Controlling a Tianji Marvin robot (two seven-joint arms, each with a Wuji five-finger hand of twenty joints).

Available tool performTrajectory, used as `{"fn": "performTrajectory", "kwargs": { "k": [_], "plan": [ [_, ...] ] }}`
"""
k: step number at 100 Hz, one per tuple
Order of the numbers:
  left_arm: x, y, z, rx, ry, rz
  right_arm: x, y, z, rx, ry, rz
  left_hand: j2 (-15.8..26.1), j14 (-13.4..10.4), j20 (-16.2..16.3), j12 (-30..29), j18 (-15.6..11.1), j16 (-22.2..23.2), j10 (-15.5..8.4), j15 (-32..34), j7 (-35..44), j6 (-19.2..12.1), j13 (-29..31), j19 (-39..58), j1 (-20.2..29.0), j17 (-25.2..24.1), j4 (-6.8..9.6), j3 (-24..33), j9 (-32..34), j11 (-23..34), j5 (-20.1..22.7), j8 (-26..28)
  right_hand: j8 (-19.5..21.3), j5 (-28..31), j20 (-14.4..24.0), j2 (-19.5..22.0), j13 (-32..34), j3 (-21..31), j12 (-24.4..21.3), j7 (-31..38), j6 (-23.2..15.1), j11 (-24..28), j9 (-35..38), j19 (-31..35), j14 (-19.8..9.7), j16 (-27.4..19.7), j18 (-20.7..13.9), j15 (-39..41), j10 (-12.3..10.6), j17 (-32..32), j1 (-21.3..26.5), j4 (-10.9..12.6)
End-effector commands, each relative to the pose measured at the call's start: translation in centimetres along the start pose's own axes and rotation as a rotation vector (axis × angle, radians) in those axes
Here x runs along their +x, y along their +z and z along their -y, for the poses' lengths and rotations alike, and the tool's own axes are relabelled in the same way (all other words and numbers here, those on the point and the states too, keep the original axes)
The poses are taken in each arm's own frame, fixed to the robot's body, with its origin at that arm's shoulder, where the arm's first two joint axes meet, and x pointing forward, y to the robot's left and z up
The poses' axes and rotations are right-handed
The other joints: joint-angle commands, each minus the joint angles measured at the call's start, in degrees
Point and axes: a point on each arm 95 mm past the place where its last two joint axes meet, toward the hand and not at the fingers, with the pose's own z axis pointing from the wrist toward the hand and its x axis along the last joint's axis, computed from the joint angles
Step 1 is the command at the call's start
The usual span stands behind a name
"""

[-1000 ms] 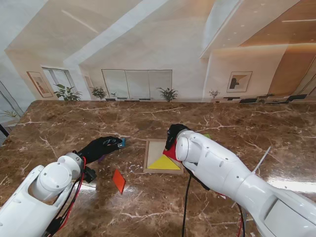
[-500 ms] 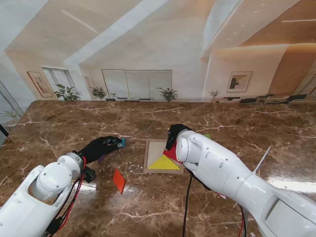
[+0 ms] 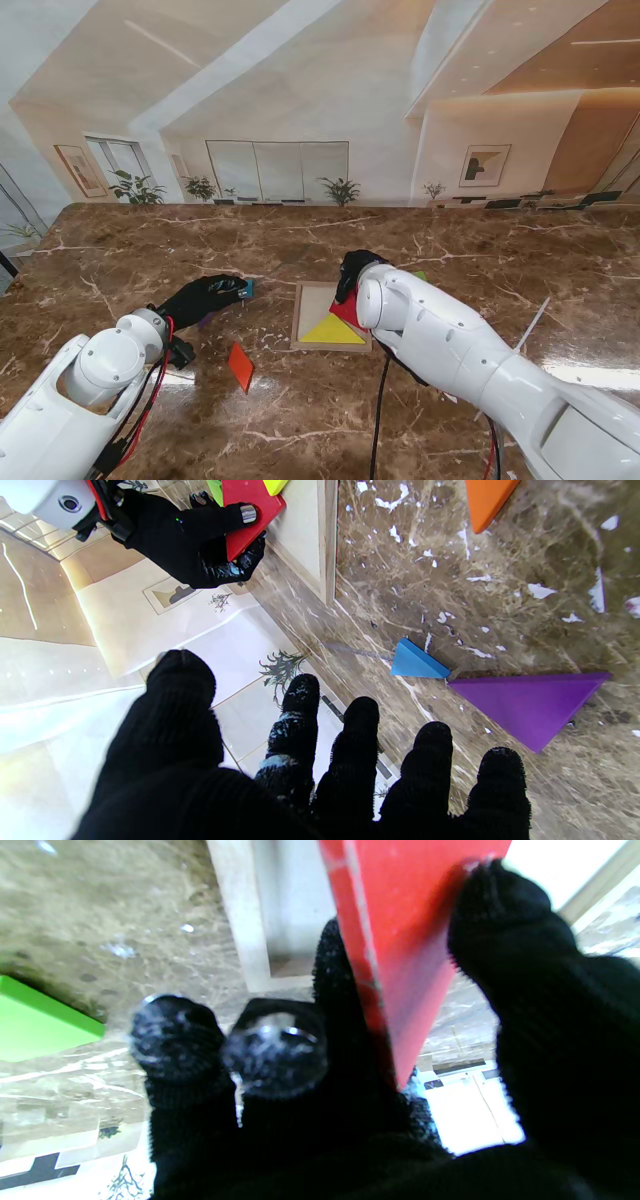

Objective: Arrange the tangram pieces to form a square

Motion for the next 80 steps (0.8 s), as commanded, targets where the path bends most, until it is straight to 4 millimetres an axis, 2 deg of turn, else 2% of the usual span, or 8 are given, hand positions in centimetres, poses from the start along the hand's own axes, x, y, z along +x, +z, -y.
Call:
{"fn": "performTrajectory", "kwargs": {
  "k": [1,33,51,66,80],
  "plan": [
    [-0.25,0.01,-0.27,-0.004,-0.002,0.003,-0.07,-0.16,0.57,0.024,0.001,-0.004,1.9,-0.7,1.4,-0.2,-0.9,-0.5,0.1,-1.1,-0.5,-0.7,0.0,-1.6,2.3,-0.3,1.23,-1.5,1.4,0.0,0.9,-1.2,0.1,-0.2,1.1,0.9,-1.3,1.6,0.8,-1.0,1.8,0.3,4.5,3.2,-3.0,-0.4,1.2,1.5,0.0,-0.4,-3.2,1.5],
    [-0.28,0.03,-0.26,-0.002,-0.005,-0.001,-0.02,-0.58,0.49,0.017,-0.006,-0.013,1.8,-0.7,1.4,-0.2,-0.9,-0.5,0.3,-1.2,-0.5,-0.8,0.0,-1.6,2.2,-0.3,1.21,-1.5,1.4,0.0,0.9,-1.2,-1.2,-3.3,1.4,1.3,-1.3,1.5,1.1,-5.0,3.5,-0.4,4.3,3.0,-2.5,-0.5,1.7,1.4,0.5,-1.1,-3.9,3.8],
    [-0.27,0.06,-0.26,0.001,-0.004,-0.005,-0.01,-0.78,0.39,0.015,0.007,-0.021,1.8,-0.7,1.4,-0.2,-0.9,-0.5,0.2,-1.2,-0.5,-0.7,0.0,-1.6,2.3,-0.3,1.23,-1.5,1.5,0.0,0.9,-1.2,-2.1,-3.9,1.5,1.3,-1.3,1.3,1.4,-6.0,1.8,-0.6,4.3,3.0,-2.5,-0.6,1.7,1.3,0.2,-1.1,-4.4,4.5],
    [-0.30,0.07,-0.28,-0.001,-0.005,-0.005,-0.10,-0.94,0.34,0.009,0.014,-0.026,1.9,-0.7,1.4,-0.2,-0.9,-0.5,0.2,-1.1,-0.5,-0.7,0.0,-1.6,2.3,-0.3,1.23,-1.5,1.4,-0.1,0.8,-1.2,-2.9,-4.4,1.6,0.7,-1.3,1.1,1.8,-7.1,-1.4,-0.8,4.3,3.0,-2.5,-0.6,1.7,1.3,0.2,-1.1,-5.4,5.9],
    [-0.29,0.09,-0.28,-0.002,-0.006,-0.004,-0.20,-0.86,0.42,0.006,0.013,-0.031,1.8,-0.8,1.4,-0.2,-0.9,-0.5,0.2,-1.2,-0.5,-0.8,0.0,-1.6,2.2,-0.3,1.22,-1.5,1.4,-0.1,0.9,-1.2,-3.1,-4.5,1.6,0.8,-1.3,0.8,1.9,-7.5,-1.5,-1.0,4.2,2.9,-2.5,-0.7,1.7,1.2,0.3,-1.1,-5.8,6.1]
  ]
}}
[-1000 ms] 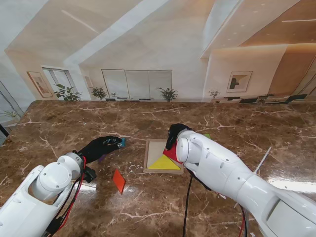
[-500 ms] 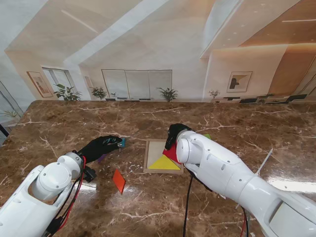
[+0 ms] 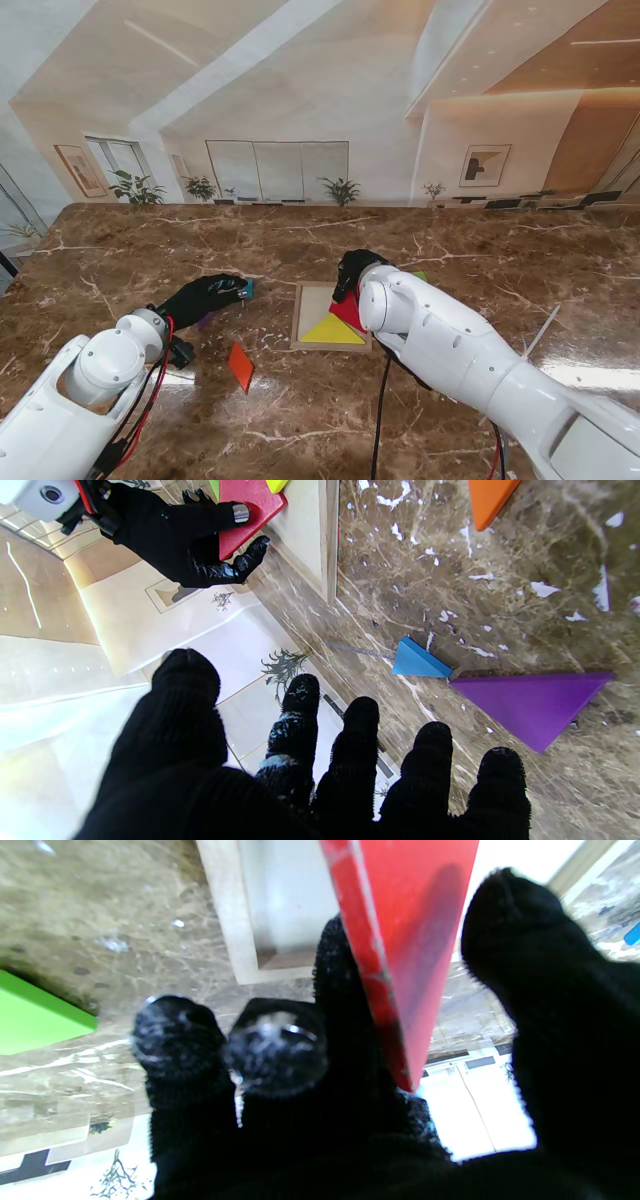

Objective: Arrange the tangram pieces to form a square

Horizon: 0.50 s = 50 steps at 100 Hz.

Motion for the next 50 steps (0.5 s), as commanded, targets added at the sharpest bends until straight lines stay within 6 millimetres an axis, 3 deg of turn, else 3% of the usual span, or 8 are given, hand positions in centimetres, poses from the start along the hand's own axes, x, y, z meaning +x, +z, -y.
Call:
{"fn": "performTrajectory", "kwargs": {
  "k": [1,50],
  "plan": [
    [-0.18,0.03,-0.27,-0.006,-0.003,0.004,-0.31,0.04,0.67,0.021,0.001,0.004,1.8,-0.7,1.4,-0.2,-0.9,-0.5,0.1,-1.2,-0.5,-0.8,0.0,-1.6,1.0,-0.3,1.02,-1.5,1.4,-0.1,0.8,-1.2,-0.6,-1.4,1.0,0.2,-1.2,0.6,0.9,-0.5,-0.7,0.1,4.2,2.9,-2.5,-0.2,1.3,1.2,0.4,0.0,-3.0,1.0],
    [-0.21,-0.02,-0.23,-0.005,0.001,0.003,-0.16,0.04,0.45,0.010,-0.002,-0.005,1.9,-0.8,1.4,-0.2,-0.9,-0.5,0.2,-1.2,-0.5,-0.7,0.0,-1.6,1.0,-0.3,1.02,-1.5,1.4,-0.1,0.9,-1.2,-2.6,-7.7,1.3,1.3,-1.2,-0.2,1.2,-5.2,2.0,-0.6,3.4,2.6,-2.0,-0.6,1.6,0.5,0.9,-0.9,-4.1,1.1]
  ]
}}
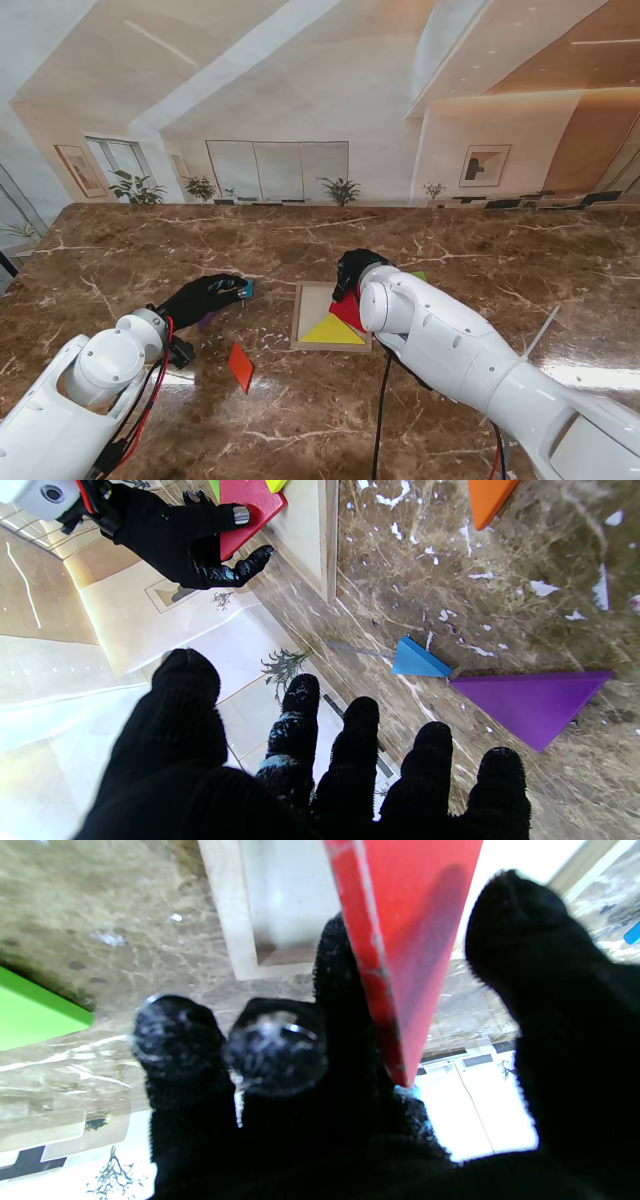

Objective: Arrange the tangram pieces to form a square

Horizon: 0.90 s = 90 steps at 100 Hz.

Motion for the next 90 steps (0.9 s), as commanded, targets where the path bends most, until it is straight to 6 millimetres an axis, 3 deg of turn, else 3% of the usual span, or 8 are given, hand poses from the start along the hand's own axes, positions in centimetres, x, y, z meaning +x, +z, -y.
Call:
{"fn": "performTrajectory", "kwargs": {
  "k": [1,24,67,90],
  "plan": [
    [-0.2,0.0,-0.3,-0.005,0.000,0.003,-0.1,0.0,0.4,0.020,0.004,0.003,1.8,-0.7,1.4,-0.2,-0.9,-0.5,0.1,-1.1,-0.5,-0.7,0.1,-1.6,1.1,-0.3,1.02,-1.5,1.4,-0.1,0.9,-1.2,-0.8,-2.9,1.2,0.7,-1.2,0.2,0.9,-0.8,0.9,0.1,3.4,2.6,-2.0,-0.4,1.4,0.5,1.0,-0.2,-3.5,0.7],
    [-0.2,0.0,-0.3,-0.007,0.000,0.004,0.0,0.0,0.2,0.010,0.013,-0.009,1.8,-0.7,1.4,-0.2,-0.9,-0.5,0.1,-1.1,-0.5,-0.8,0.1,-1.6,1.1,-0.3,1.03,-1.5,1.4,-0.1,0.9,-1.2,-1.1,-4.1,1.4,1.0,-1.2,0.0,0.9,-1.6,1.0,-0.1,3.1,2.5,-1.9,-0.6,1.3,0.3,1.0,-0.6,-3.8,0.8],
    [-0.2,-0.1,-0.3,-0.007,0.000,0.006,0.0,0.1,-0.9,-0.014,0.038,-0.030,1.8,-0.7,1.4,-0.2,-0.9,-0.5,0.2,-1.2,-0.5,-0.8,0.0,-1.6,1.1,-0.3,1.03,-1.5,1.5,0.0,1.0,-1.2,-1.0,-6.2,1.7,2.8,-1.3,-0.5,0.9,-1.8,-2.3,-0.7,1.0,1.9,-1.4,-1.3,1.1,-1.0,0.9,-2.3,-4.9,0.9],
    [-0.2,-0.1,-0.3,-0.010,0.001,0.006,0.2,-0.3,-2.2,-0.051,0.063,-0.054,1.8,-0.7,1.4,-0.2,-0.9,-0.5,0.2,-1.1,-0.5,-0.7,0.1,-1.6,1.1,-0.3,1.04,-1.5,1.5,0.0,1.1,-1.2,-0.8,-5.6,2.0,7.1,-1.3,-1.4,0.8,-1.6,-8.1,-1.2,-2.1,1.4,-0.3,-2.7,1.2,-3.6,1.0,-5.1,-6.2,1.3]
  ]
}}
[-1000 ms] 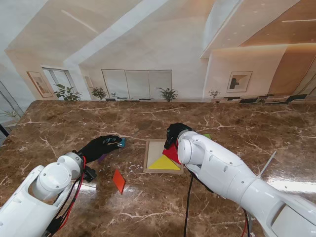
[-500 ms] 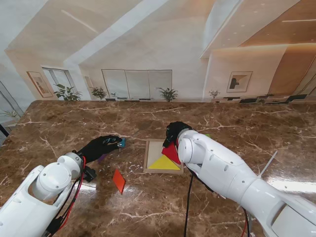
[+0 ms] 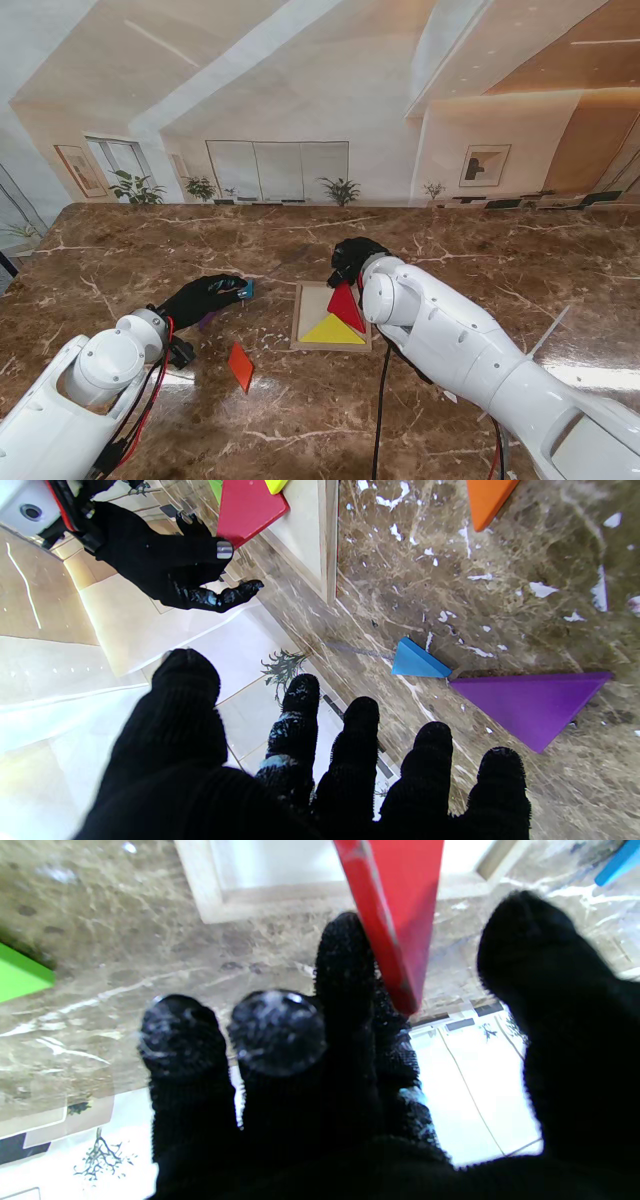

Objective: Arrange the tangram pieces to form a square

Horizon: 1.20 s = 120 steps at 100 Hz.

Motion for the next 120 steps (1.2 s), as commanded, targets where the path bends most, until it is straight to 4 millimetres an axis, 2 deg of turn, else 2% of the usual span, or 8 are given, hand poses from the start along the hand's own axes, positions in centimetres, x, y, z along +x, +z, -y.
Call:
{"fn": "performTrajectory", "kwargs": {
  "k": [1,42,64,71,85,112,119,120],
  "plan": [
    [-0.1,0.0,-0.3,-0.008,0.002,0.005,0.1,-0.1,-0.3,0.002,0.006,-0.011,1.8,-0.7,1.4,-0.2,-0.9,-0.5,0.2,-1.1,-0.5,-0.7,0.1,-1.6,1.1,-0.3,1.04,-1.5,1.5,0.0,1.1,-1.2,0.3,-0.6,1.3,2.1,0.5,-0.3,0.7,0.3,-2.8,-0.1,-0.2,1.4,-0.5,-0.7,1.0,-0.4,1.0,-1.3,-3.4,1.2],
    [0.8,-0.2,0.2,-0.018,0.031,-0.008,0.5,-2.5,-2.9,-0.029,-0.059,-0.078,1.9,-0.7,1.4,-0.2,-0.8,-0.5,0.0,-1.1,-0.5,-0.9,0.1,-1.6,1.0,-0.2,1.03,-1.5,1.4,0.0,0.9,-1.2,0.9,6.5,2.8,9.4,0.5,-1.3,0.9,1.6,-9.2,1.3,-9.1,1.8,0.5,-4.0,-0.2,-4.9,1.3,-7.1,-3.3,3.0],
    [1.3,-0.1,0.2,-0.026,0.041,-0.017,0.3,-3.3,-3.2,-0.002,-0.101,-0.103,1.9,-0.8,1.4,-0.2,-0.8,-0.5,0.0,-1.1,-0.4,-0.9,0.2,-1.6,1.0,-0.2,1.04,-1.5,1.5,0.0,1.0,-1.1,1.3,10.4,3.3,11.2,0.5,-0.6,2.7,1.0,-9.9,5.0,-10.0,2.3,0.4,-4.4,-0.6,-4.6,1.1,-7.6,-2.9,3.7],
    [1.3,-0.1,0.1,-0.029,0.042,-0.018,0.4,-3.5,-3.0,0.013,-0.117,-0.113,1.9,-0.8,1.4,-0.2,-0.9,-0.5,0.1,-1.1,-0.4,-0.8,0.2,-1.6,1.0,-0.2,1.05,-1.5,1.4,0.0,1.0,-1.1,-1.6,11.4,3.6,11.2,0.5,0.0,4.3,1.6,-10.8,6.8,-9.9,2.6,0.3,-4.3,-0.9,-3.5,0.8,-7.6,-1.6,0.2],
    [1.4,0.0,0.1,-0.037,0.044,-0.018,0.6,-3.7,-2.6,0.052,-0.158,-0.154,2.1,-0.7,1.4,-0.2,-0.8,-0.5,0.0,-1.1,-0.4,-0.9,0.2,-1.6,1.0,-0.2,1.05,-1.5,1.5,0.0,1.0,-1.1,-7.4,10.0,4.0,11.7,0.5,2.6,9.9,6.2,-13.1,11.9,-9.8,3.2,-0.1,-3.6,-1.3,-1.3,-0.3,-8.1,2.4,-3.2],
    [1.9,0.3,0.5,-0.048,0.062,-0.024,0.8,-3.6,-2.4,0.119,-0.256,-0.238,2.1,-0.8,1.4,-0.2,-0.7,-0.5,0.0,-1.1,-0.4,-0.9,0.2,-1.6,0.9,-0.2,1.04,-1.6,1.5,0.0,1.0,-1.1,-9.0,6.9,5.1,14.4,0.6,5.7,20.3,2.2,-15.8,21.3,-9.6,4.3,-1.2,-2.4,-2.2,3.2,-3.0,-9.5,7.4,-3.4],
    [2.1,0.4,0.6,-0.048,0.064,-0.027,0.8,-3.4,-2.4,0.135,-0.275,-0.254,2.1,-0.7,1.4,-0.2,-0.8,-0.5,0.0,-1.1,-0.4,-0.9,0.2,-1.6,0.9,-0.2,1.06,-1.6,1.5,0.0,1.0,-1.1,-7.7,6.1,5.5,15.5,0.5,5.9,21.8,0.6,-16.1,23.7,-8.7,4.8,-1.4,-1.7,-2.3,5.1,-3.6,-9.4,7.4,-3.0],
    [2.1,0.5,0.6,-0.048,0.064,-0.028,0.8,-3.4,-2.4,0.137,-0.279,-0.256,2.2,-0.8,1.4,-0.2,-0.8,-0.5,0.0,-1.1,-0.4,-0.9,0.2,-1.6,0.9,-0.2,1.06,-1.6,1.5,0.0,1.0,-1.1,-5.3,6.1,5.5,15.8,0.5,6.0,21.9,-0.8,-16.1,24.4,-8.4,4.9,-1.4,-1.6,-2.3,5.6,-3.7,-9.3,7.4,-2.7]
  ]
}}
